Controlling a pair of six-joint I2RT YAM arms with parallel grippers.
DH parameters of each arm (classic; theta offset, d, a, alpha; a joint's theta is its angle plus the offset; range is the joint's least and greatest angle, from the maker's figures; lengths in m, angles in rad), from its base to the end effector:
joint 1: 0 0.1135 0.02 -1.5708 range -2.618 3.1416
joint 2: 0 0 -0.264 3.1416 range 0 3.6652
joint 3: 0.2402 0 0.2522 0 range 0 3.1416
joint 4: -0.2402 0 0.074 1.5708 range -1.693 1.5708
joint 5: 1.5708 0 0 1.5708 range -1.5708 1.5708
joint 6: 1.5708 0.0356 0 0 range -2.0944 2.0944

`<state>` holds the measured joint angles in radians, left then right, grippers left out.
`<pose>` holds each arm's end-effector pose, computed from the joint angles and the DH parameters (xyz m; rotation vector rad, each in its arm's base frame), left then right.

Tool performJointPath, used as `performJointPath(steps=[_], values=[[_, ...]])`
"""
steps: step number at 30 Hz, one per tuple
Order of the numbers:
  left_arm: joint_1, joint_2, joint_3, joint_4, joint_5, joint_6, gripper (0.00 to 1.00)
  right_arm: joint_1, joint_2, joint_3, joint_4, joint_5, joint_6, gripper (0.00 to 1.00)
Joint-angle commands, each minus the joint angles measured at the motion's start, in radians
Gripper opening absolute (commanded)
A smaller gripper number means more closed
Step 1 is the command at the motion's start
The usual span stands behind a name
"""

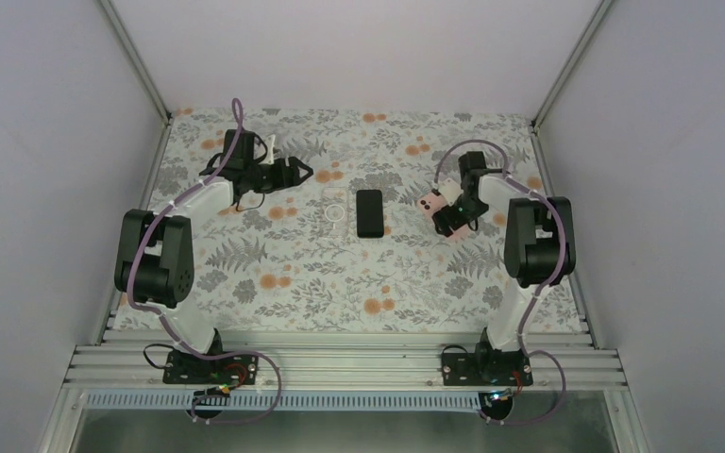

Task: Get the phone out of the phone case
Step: Move the phone to the center of the board, then pick up the phone at the center of the board.

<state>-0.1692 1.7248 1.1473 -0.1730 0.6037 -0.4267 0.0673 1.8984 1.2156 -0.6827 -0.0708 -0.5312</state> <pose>0.3653 -0.0829 0.2205 0.0138 2.3644 -0.9965 0.3542 0.0264 0.1482 -0.8726 2.7923 0.0315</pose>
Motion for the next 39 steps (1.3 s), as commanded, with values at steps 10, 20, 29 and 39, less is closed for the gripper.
performJointPath(steps=[10, 20, 29, 39], values=[[0.007, -0.011, 0.003, 0.014, 0.008, 0.0, 0.82, 0.044, 0.127, 0.066, 0.003, 0.044, 0.043, 0.84], [0.007, -0.015, 0.009, 0.01, 0.025, 0.021, 0.83, 0.048, 0.065, 0.074, -0.03, -0.004, 0.04, 0.58], [-0.003, -0.077, 0.0, 0.024, 0.103, 0.103, 0.94, 0.048, -0.022, 0.167, -0.113, -0.157, 0.002, 0.46], [-0.007, -0.154, 0.04, -0.05, 0.25, 0.336, 1.0, 0.059, -0.106, 0.191, -0.209, -0.309, -0.085, 0.43]])
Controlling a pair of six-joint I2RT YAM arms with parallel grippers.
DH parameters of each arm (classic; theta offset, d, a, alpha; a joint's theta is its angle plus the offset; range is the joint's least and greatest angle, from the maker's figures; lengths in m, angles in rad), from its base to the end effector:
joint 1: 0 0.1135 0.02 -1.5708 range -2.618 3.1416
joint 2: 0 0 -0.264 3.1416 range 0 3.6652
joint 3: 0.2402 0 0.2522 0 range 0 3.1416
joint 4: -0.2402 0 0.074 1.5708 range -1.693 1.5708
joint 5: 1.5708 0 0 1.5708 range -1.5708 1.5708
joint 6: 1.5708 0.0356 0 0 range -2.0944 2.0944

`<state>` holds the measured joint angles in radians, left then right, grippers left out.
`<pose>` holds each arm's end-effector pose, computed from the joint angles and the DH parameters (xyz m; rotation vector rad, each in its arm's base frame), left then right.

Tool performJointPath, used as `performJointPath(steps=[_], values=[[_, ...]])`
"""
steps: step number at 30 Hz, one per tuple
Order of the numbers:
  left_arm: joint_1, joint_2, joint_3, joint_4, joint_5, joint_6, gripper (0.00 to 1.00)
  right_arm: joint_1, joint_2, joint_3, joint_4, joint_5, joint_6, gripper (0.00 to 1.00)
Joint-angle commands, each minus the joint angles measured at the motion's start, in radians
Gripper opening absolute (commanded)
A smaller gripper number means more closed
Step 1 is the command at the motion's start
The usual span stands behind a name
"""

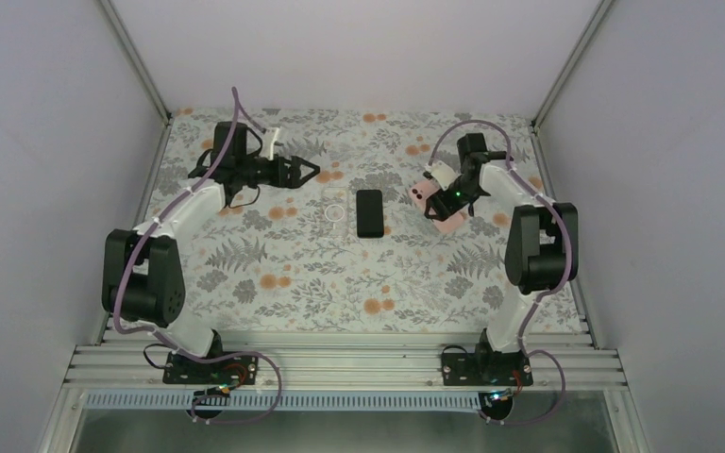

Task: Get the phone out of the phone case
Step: Pick up the phone at the center of the board.

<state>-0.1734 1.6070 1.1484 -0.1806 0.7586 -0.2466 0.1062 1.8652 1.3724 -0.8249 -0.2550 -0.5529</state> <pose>0.3463 -0.0855 0.2631 0.3537 2.1756 -1.0690 0.3649 0.0479 0.1981 -0.9584 2.6598 0.2737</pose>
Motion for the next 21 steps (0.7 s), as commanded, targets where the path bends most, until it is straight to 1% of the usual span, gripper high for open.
performJointPath(steps=[1, 5, 7, 12, 17, 21], values=[[-0.006, -0.046, 0.049, -0.064, 0.1, 0.193, 1.0, 0.028, -0.086, 0.033, -0.078, -0.141, -0.074, 0.43], [-0.037, -0.088, 0.099, -0.169, 0.067, 0.349, 1.0, 0.062, -0.127, 0.032, -0.112, -0.21, -0.1, 0.43], [-0.062, -0.134, 0.108, -0.216, 0.042, 0.445, 1.0, 0.085, -0.142, 0.033, -0.129, -0.252, -0.109, 0.42], [-0.09, -0.25, 0.086, -0.328, 0.017, 0.737, 1.0, 0.159, -0.178, 0.031, -0.183, -0.355, -0.138, 0.4], [-0.116, -0.381, 0.075, -0.489, 0.051, 1.106, 1.0, 0.253, -0.21, 0.032, -0.217, -0.438, -0.149, 0.4], [-0.139, -0.457, 0.079, -0.653, 0.042, 1.458, 1.0, 0.319, -0.235, 0.045, -0.234, -0.502, -0.143, 0.39]])
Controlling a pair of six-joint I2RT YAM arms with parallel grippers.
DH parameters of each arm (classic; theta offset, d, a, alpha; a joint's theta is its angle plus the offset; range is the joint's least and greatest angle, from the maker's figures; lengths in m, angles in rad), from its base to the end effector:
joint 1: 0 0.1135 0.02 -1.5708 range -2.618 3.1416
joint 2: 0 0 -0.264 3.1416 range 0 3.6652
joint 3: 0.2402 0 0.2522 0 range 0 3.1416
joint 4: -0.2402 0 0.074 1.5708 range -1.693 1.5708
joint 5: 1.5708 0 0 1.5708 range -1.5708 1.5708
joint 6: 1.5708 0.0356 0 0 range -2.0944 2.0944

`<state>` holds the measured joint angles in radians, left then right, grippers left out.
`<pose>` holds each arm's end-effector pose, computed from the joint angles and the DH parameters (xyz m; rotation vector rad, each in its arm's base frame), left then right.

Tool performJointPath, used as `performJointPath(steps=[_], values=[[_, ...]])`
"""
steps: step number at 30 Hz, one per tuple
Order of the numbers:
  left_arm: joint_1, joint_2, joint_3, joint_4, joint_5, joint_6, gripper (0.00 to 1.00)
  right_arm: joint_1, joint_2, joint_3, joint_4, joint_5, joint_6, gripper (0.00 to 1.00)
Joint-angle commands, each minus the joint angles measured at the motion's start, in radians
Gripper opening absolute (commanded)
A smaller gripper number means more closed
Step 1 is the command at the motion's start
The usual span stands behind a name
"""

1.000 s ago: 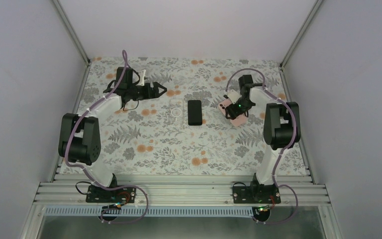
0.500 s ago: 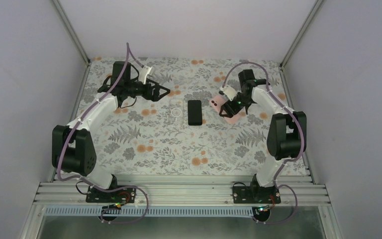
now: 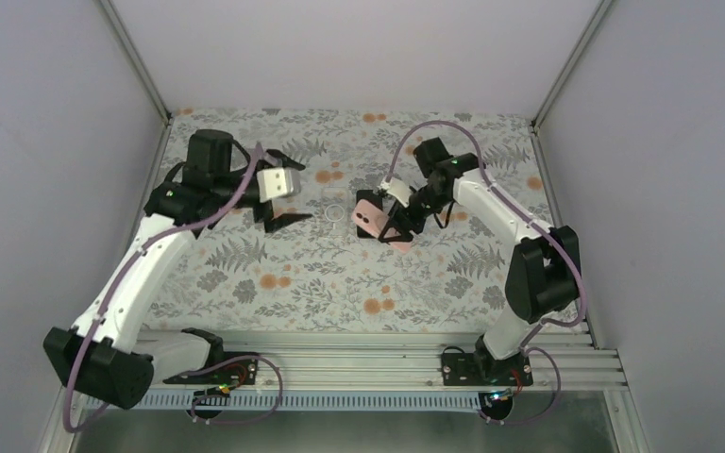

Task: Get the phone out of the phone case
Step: Pick up the phone at the center of the board.

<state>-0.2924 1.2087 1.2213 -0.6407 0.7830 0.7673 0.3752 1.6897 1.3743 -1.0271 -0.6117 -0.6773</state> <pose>0.2331 -0.0964 0.3652 1.3754 1.5148 -0.5633 0.2960 0.1385 0.2562 -1.4504 2.3010 0.8016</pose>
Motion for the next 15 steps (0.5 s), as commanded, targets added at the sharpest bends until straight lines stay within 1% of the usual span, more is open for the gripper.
performJointPath(steps=[1, 3, 7, 12, 15], values=[[-0.028, -0.071, 0.01, -0.223, 0.012, 0.506, 1.0, 0.065, -0.062, 0.046, -0.039, -0.159, -0.018, 0.39], [-0.042, -0.087, 0.019, -0.277, 0.012, 0.632, 1.0, 0.096, -0.071, 0.053, -0.041, -0.186, -0.015, 0.39], [-0.092, -0.114, 0.017, -0.335, -0.001, 0.798, 0.98, 0.156, -0.093, 0.067, -0.052, -0.229, -0.011, 0.39], [-0.194, -0.141, -0.03, -0.294, -0.06, 0.889, 0.93, 0.221, -0.124, 0.09, -0.077, -0.259, -0.013, 0.38], [-0.23, -0.149, -0.055, -0.243, -0.088, 0.909, 0.88, 0.259, -0.146, 0.09, -0.08, -0.266, -0.009, 0.37]])
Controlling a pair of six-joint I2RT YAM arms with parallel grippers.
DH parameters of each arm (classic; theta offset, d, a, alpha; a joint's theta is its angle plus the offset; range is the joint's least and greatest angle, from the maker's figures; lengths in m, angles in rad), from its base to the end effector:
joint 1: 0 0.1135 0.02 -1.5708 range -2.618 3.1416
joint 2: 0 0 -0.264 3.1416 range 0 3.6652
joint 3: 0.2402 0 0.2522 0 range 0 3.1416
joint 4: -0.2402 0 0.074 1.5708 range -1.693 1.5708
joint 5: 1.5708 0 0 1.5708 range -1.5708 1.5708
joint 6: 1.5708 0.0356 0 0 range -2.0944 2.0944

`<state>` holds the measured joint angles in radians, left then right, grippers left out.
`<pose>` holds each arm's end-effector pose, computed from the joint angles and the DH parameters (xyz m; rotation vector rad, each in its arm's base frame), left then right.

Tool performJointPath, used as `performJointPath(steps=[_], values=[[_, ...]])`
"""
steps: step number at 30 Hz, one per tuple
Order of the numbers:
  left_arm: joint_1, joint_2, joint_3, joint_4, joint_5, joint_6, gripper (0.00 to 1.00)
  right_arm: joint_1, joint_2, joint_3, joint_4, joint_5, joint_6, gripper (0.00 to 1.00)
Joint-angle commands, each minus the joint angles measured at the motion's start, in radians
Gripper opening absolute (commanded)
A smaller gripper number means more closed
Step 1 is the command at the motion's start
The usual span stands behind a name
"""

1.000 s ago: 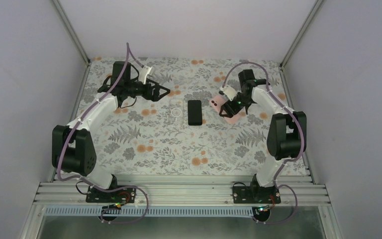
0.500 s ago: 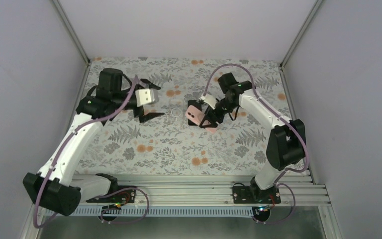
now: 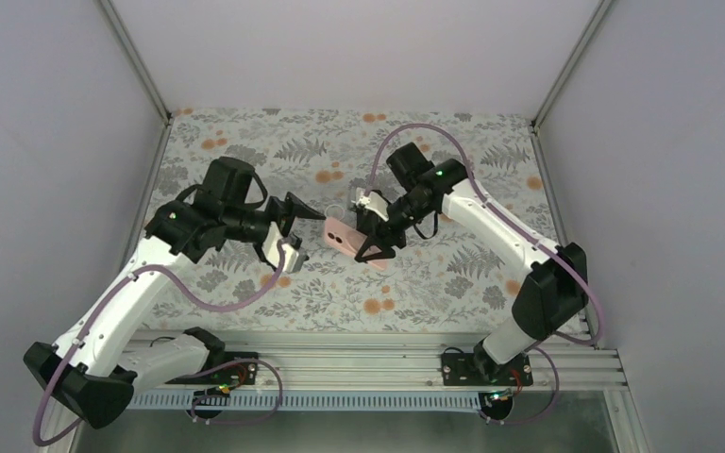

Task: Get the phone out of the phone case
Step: Pick up the phone at the center of the board, then adjust the phone.

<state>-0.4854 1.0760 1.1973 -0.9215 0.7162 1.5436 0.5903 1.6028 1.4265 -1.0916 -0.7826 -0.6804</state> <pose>0.1667 -0.1144 0.3627 1.9785 0.8497 -0.2520 0.2433 0.1933 0.2987 -1.6852 2.0079 1.0603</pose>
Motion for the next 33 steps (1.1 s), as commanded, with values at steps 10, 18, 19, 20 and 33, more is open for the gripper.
performJointPath(steps=[10, 18, 19, 20, 33], values=[[-0.132, -0.011, -0.034, 0.033, -0.066, 0.195, 0.55, 0.139, -0.09, 0.038, -0.022, -0.1, -0.004, 0.36], [-0.18, 0.003, -0.015, -0.037, -0.088, 0.197, 0.19, 0.154, -0.082, 0.049, -0.046, -0.141, -0.03, 0.36], [-0.182, 0.004, -0.011, -0.045, -0.085, 0.191, 0.16, 0.154, -0.083, 0.054, -0.048, -0.144, -0.034, 0.37], [-0.183, 0.008, -0.003, -0.049, -0.083, 0.18, 0.12, 0.154, -0.087, 0.053, -0.044, -0.145, -0.034, 0.38], [-0.182, 0.218, 0.153, -0.287, -0.137, -0.143, 0.02, 0.105, -0.202, -0.002, 0.089, 0.053, 0.005, 0.94]])
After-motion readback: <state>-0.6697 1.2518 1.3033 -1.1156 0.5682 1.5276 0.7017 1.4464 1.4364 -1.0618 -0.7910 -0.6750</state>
